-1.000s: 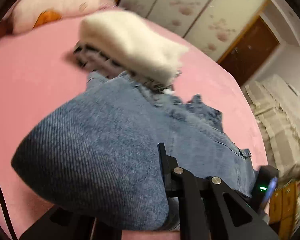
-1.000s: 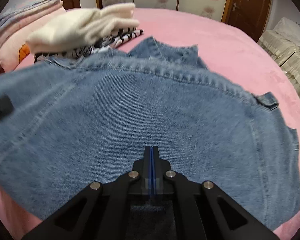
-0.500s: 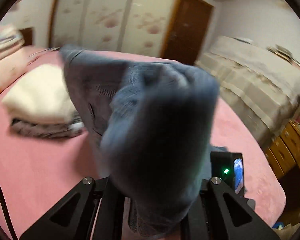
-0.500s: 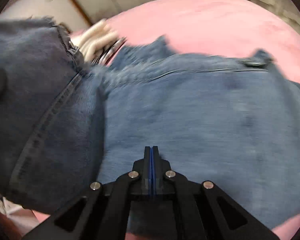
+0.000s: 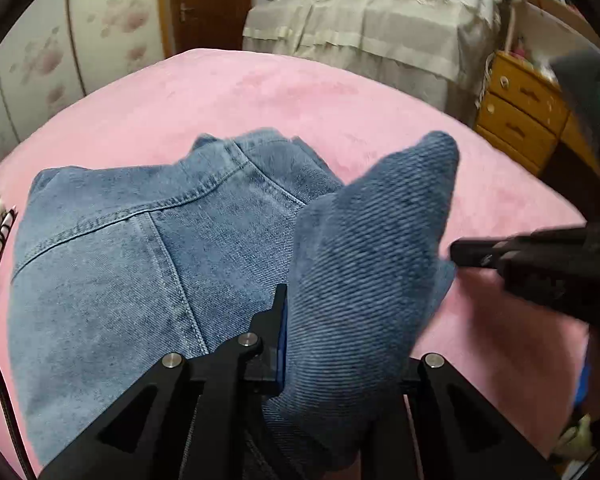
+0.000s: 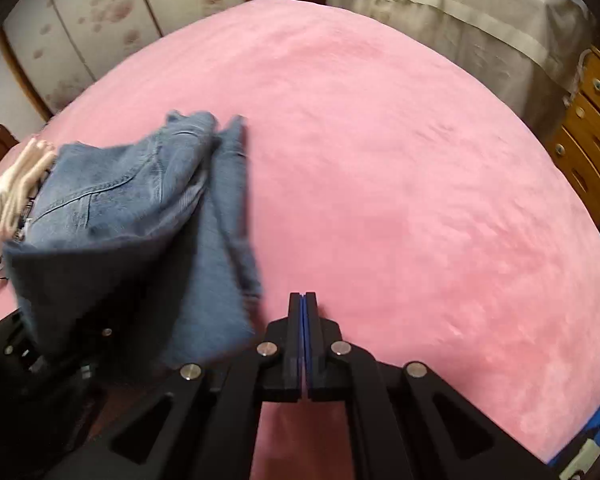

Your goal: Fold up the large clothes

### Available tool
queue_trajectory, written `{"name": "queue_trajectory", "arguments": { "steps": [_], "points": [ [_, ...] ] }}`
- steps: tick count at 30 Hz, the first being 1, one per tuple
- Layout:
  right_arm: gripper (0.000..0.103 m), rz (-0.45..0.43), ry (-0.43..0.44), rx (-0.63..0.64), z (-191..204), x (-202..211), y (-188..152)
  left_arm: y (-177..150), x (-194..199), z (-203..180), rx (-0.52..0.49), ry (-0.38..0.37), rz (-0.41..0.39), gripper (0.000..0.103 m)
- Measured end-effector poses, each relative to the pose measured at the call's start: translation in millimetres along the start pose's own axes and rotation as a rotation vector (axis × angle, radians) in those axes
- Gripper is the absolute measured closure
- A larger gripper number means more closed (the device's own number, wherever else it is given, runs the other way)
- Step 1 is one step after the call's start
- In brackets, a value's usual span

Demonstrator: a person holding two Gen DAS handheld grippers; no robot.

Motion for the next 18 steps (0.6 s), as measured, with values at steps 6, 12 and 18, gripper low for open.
{"name": "queue_trajectory", "arguments": {
  "steps": [6, 12, 18],
  "points": [
    [0.103, -0.002, -0.002, -0.004, -1.4, 9.1, -3.5, 10.0, 7.5, -8.5, -0.025, -0.051, 0.046, 0.062],
    [0.099, -0.015, 0.077, -0.016, -4.4, 40.7, 23.1, 23.6, 48.6, -2.7, 0.02, -0.177, 0.115, 0.043],
    [0.046, 0.029, 0.244, -0.041, 5.6, 69.4, 39.8, 21.9, 115.4, 32.3, 0.143, -0.163, 0.085, 0.031]
  ]
}}
Point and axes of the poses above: each gripper's, at about its wrist camera, not at the fingertips, and x roughly against the way its jaws point, z to its left, y to its top, the point moved 1 cm from there along -x, roughly the way its jaws point, and after that the axes turned 7 degrees about z, right-handed, at the moved point
